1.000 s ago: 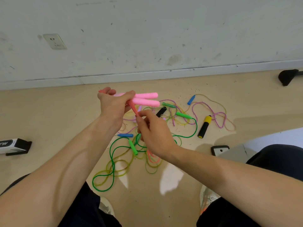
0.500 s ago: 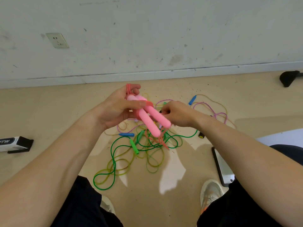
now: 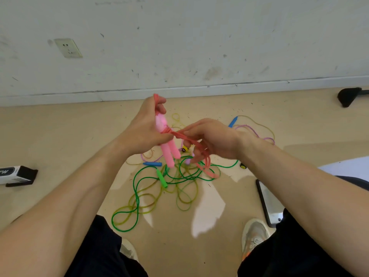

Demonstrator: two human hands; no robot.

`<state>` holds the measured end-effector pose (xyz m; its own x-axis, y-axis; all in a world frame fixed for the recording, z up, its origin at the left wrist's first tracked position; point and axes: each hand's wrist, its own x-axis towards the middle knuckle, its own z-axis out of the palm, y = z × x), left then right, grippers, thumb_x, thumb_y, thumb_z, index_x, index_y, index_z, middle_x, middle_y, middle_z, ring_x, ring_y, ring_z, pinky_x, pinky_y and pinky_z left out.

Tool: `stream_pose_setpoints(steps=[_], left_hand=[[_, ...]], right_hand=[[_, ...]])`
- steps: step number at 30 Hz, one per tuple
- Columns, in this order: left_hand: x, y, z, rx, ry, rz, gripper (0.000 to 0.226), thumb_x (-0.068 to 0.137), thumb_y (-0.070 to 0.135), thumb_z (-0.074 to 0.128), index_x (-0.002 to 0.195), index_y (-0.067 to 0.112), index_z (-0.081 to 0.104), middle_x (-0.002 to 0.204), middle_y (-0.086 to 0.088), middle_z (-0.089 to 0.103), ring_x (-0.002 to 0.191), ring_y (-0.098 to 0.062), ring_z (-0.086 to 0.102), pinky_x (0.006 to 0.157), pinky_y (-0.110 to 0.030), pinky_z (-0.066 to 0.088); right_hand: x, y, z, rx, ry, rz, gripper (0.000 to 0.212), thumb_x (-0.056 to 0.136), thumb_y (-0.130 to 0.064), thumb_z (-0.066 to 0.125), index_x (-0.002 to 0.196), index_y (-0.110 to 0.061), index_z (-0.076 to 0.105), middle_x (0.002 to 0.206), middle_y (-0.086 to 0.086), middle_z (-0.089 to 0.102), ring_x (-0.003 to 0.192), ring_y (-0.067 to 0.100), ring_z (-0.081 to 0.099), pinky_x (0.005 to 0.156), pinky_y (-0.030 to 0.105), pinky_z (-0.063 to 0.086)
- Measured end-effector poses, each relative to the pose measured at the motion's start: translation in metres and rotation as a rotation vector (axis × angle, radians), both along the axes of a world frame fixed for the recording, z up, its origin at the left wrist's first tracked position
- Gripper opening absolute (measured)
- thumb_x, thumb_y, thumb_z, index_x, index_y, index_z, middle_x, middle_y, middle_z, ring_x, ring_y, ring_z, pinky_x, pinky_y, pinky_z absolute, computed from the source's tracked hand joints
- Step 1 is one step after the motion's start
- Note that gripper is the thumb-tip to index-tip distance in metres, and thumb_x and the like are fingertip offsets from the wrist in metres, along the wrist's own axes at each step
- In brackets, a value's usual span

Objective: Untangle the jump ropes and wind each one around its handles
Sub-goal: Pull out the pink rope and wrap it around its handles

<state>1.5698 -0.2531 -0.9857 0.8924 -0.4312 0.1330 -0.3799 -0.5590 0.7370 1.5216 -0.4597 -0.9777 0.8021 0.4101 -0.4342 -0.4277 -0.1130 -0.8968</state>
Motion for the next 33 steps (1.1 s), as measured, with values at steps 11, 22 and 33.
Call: stream_pose_setpoints(steps=[11, 22, 33], left_hand=[[0.004, -0.015, -0.015, -0.538, 0.068, 0.487, 0.082, 0.067, 0.019, 0.087, 0.13, 0.018, 0.034, 0.115, 0.002, 0.041, 0.105, -0.013, 0.054, 0.076, -0.055, 0.059], [0.002, -0.027, -0.01, -0.732, 0.267, 0.603, 0.075, 0.075, 0.001, 0.084, 0.128, 0.013, 0.032, 0.121, 0.0, 0.038, 0.098, -0.015, 0.061, 0.06, -0.026, 0.058], [0.013, -0.007, 0.003, -0.916, 0.584, 0.447, 0.055, 0.079, -0.002, 0.078, 0.103, 0.012, 0.03, 0.102, -0.027, 0.069, 0.086, -0.031, 0.071, 0.068, -0.042, 0.061]], right_hand=[[-0.035, 0.049, -0.024, -0.179, -0.465, -0.241, 0.046, 0.105, -0.018, 0.043, 0.146, -0.038, 0.044, 0.076, -0.003, 0.064, 0.058, 0.011, 0.057, 0.061, 0.03, 0.052], [-0.046, 0.06, -0.035, -0.234, -0.448, -0.477, 0.01, 0.099, -0.028, 0.057, 0.107, -0.023, 0.059, 0.076, -0.004, 0.067, 0.059, 0.014, 0.064, 0.063, 0.037, 0.053], [-0.02, 0.03, -0.046, -0.014, -0.209, -0.12, 0.032, 0.107, -0.027, 0.043, 0.081, -0.016, 0.057, 0.068, -0.002, 0.056, 0.07, 0.014, 0.06, 0.071, 0.03, 0.04]])
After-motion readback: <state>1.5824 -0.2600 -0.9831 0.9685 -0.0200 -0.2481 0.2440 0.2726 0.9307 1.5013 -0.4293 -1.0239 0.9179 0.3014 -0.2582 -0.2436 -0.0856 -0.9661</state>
